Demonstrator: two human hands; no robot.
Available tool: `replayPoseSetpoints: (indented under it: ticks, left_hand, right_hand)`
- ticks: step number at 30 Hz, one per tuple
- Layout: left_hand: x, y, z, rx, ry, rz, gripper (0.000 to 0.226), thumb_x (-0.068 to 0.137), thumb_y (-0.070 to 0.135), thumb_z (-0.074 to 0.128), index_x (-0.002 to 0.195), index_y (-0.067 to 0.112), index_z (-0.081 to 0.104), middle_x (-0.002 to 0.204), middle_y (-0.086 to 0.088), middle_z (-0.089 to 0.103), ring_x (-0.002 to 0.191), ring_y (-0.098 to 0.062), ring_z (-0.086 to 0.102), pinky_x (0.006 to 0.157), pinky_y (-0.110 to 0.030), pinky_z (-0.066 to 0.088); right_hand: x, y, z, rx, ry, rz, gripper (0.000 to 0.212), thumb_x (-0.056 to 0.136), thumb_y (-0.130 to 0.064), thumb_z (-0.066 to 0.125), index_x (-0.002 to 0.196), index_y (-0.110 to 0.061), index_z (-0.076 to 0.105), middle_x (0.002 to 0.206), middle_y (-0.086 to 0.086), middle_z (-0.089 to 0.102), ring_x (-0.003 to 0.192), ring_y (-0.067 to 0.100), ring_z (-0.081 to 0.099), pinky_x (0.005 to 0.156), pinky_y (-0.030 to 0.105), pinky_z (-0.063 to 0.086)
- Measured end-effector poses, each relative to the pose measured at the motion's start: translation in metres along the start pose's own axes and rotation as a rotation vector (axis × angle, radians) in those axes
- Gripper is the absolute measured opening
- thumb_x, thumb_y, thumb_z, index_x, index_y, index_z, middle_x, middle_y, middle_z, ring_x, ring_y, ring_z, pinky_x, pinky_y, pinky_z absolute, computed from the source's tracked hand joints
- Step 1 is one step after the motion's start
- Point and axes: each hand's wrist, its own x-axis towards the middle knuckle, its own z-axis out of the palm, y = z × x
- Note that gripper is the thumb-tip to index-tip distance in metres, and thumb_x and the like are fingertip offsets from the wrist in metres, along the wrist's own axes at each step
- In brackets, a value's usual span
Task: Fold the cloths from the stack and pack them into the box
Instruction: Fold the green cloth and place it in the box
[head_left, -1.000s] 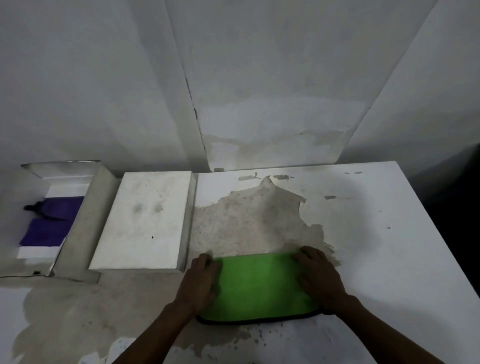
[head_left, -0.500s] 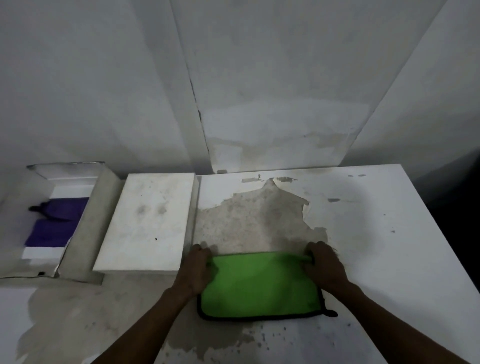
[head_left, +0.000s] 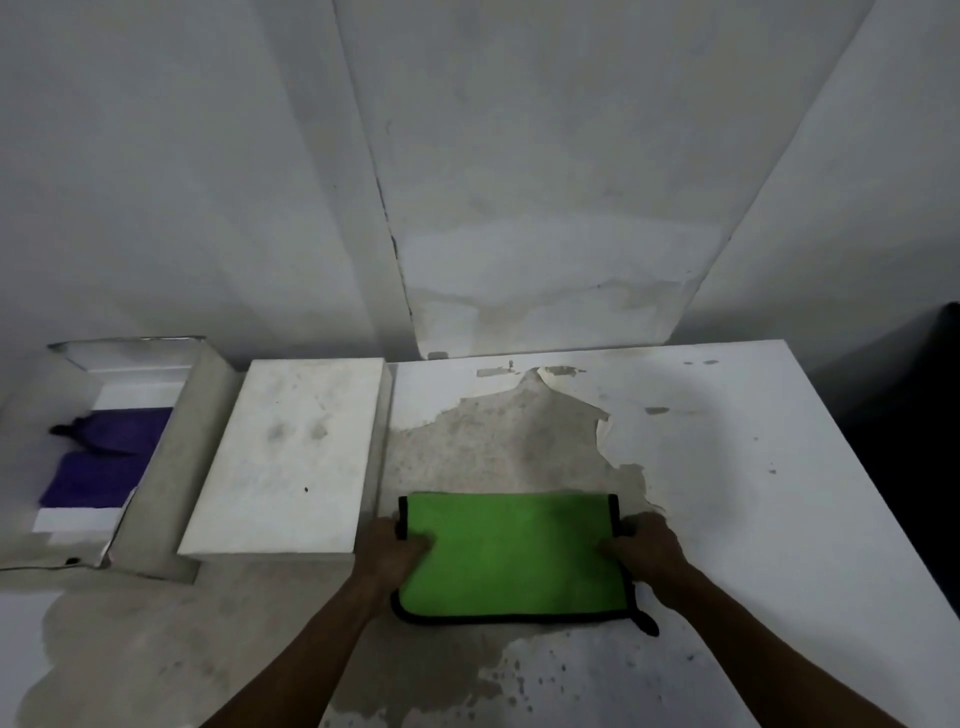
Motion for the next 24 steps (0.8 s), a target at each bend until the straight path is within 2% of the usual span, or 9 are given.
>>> replayPoseSetpoints:
  ticks: [2, 4, 7, 10, 15, 19, 24]
  left_hand:
    - [-0.005, 0.007, 0.0, 0.008, -0.015, 0.059, 0.017, 0.083, 0.009, 0.067, 0.099, 0.004, 0.068, 0.081, -0.004, 0.068, 0.072, -0.016, 0.066, 0.061, -0.027, 0.054]
    - [-0.009, 0.016, 0.001, 0.034, 0.001, 0.123, 0.009, 0.085, 0.01, 0.066, 0.093, 0.009, 0.066, 0.082, -0.003, 0.067, 0.071, -0.014, 0.064, 0.057, -0.023, 0.049]
    - [-0.018, 0.031, 0.002, 0.079, 0.026, 0.222, 0.007, 0.082, 0.015, 0.069, 0.081, 0.012, 0.063, 0.081, -0.006, 0.069, 0.074, -0.021, 0.066, 0.062, -0.031, 0.053]
    - [-0.029, 0.044, 0.004, 0.159, 0.028, 0.349, 0.015, 0.08, 0.022, 0.07, 0.08, 0.009, 0.062, 0.081, -0.008, 0.068, 0.077, -0.021, 0.066, 0.068, -0.037, 0.053]
    - [-0.057, 0.071, 0.006, 0.178, 0.018, 0.554, 0.009, 0.081, 0.021, 0.068, 0.078, 0.018, 0.06, 0.085, 0.003, 0.068, 0.08, -0.009, 0.065, 0.065, -0.019, 0.048]
    - [-0.074, 0.088, 0.001, 0.129, -0.001, 0.644, 0.008, 0.082, 0.025, 0.066, 0.081, 0.019, 0.06, 0.087, 0.006, 0.067, 0.082, -0.01, 0.066, 0.073, -0.035, 0.056]
    - [-0.093, 0.098, -0.015, 0.053, -0.01, 0.701, 0.008, 0.087, 0.024, 0.061, 0.083, 0.018, 0.058, 0.088, 0.003, 0.065, 0.079, -0.017, 0.068, 0.073, -0.047, 0.057]
  right_hand:
    - [-0.009, -0.007, 0.002, 0.094, -0.037, -0.043, 0.002, 0.078, -0.002, 0.067, 0.078, -0.003, 0.066, 0.083, 0.016, 0.067, 0.076, 0.023, 0.064, 0.067, 0.036, 0.056]
    - [-0.018, -0.016, 0.005, 0.146, -0.035, -0.111, 0.008, 0.08, -0.002, 0.065, 0.082, -0.01, 0.064, 0.088, 0.012, 0.067, 0.082, 0.023, 0.064, 0.074, 0.039, 0.056]
    - [-0.031, -0.032, 0.013, 0.185, -0.032, -0.202, 0.005, 0.081, -0.006, 0.066, 0.086, -0.006, 0.064, 0.089, 0.012, 0.068, 0.085, 0.026, 0.065, 0.076, 0.04, 0.056]
    - [-0.048, -0.05, 0.021, 0.232, -0.057, -0.287, 0.007, 0.082, -0.008, 0.066, 0.088, -0.005, 0.064, 0.089, 0.014, 0.069, 0.086, 0.027, 0.066, 0.077, 0.045, 0.057]
    - [-0.082, -0.083, 0.03, 0.267, -0.096, -0.462, 0.013, 0.084, -0.015, 0.066, 0.097, -0.017, 0.063, 0.089, 0.011, 0.071, 0.081, 0.023, 0.069, 0.075, 0.044, 0.059]
    - [-0.104, -0.105, 0.037, 0.272, -0.089, -0.574, 0.012, 0.085, -0.02, 0.066, 0.097, -0.022, 0.063, 0.082, 0.01, 0.071, 0.076, 0.022, 0.07, 0.071, 0.043, 0.058]
    - [-0.129, -0.124, 0.045, 0.349, -0.116, -0.663, 0.013, 0.09, -0.015, 0.06, 0.102, -0.018, 0.064, 0.09, 0.006, 0.073, 0.085, 0.017, 0.071, 0.077, 0.033, 0.058]
